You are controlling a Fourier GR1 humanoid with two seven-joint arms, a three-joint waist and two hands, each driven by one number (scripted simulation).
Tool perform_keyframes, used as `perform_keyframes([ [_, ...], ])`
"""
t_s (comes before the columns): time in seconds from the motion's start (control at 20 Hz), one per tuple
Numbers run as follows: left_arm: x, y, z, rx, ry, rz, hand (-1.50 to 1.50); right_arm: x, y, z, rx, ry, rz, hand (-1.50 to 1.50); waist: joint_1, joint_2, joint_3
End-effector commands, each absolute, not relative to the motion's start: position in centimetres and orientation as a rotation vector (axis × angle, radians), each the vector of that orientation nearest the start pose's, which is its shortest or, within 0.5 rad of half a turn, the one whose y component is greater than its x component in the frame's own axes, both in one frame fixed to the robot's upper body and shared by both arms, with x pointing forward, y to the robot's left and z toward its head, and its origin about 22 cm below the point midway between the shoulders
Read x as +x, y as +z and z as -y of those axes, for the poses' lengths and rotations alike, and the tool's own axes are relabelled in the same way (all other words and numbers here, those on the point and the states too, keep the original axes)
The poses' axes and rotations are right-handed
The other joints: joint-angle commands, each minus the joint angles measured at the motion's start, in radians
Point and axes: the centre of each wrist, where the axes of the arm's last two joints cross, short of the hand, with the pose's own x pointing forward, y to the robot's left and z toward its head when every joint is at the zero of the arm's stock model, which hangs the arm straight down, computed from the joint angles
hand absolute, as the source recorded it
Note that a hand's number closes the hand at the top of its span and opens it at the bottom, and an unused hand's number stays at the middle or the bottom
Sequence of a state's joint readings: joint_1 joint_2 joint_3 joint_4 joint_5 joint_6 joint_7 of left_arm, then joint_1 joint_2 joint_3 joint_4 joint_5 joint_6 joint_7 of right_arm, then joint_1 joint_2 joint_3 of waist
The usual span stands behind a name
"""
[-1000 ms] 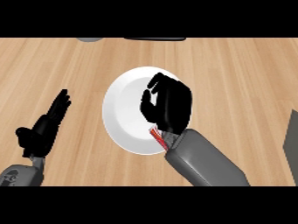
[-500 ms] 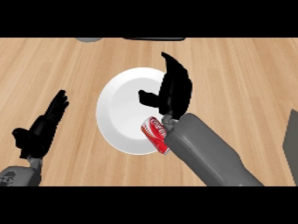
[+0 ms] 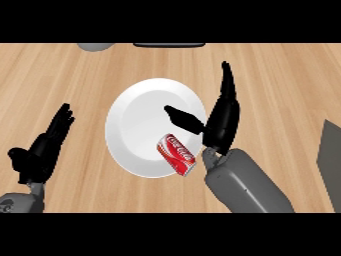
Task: Pick the can from the placemat and place it in the plate
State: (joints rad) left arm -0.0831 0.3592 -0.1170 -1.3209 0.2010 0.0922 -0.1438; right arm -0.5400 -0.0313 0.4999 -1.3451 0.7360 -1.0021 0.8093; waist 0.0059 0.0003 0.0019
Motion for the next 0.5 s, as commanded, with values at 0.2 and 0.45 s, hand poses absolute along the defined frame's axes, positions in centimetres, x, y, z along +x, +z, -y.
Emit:
perform_keyframes([
  [0.2, 25.0, -0.9, -31.7, 0.157, -0.14, 1.522, 0.0, 23.3, 4.8, 14.5, -0.641, -0.22, 1.67, -1.5, -0.006, 0.0, 0.001],
  [0.45, 24.8, -3.5, -31.1, 0.154, -0.136, 1.518, 0.0, 20.6, 2.9, 17.7, -0.606, -0.125, 1.688, -1.5, -0.006, 0.003, 0.001],
])
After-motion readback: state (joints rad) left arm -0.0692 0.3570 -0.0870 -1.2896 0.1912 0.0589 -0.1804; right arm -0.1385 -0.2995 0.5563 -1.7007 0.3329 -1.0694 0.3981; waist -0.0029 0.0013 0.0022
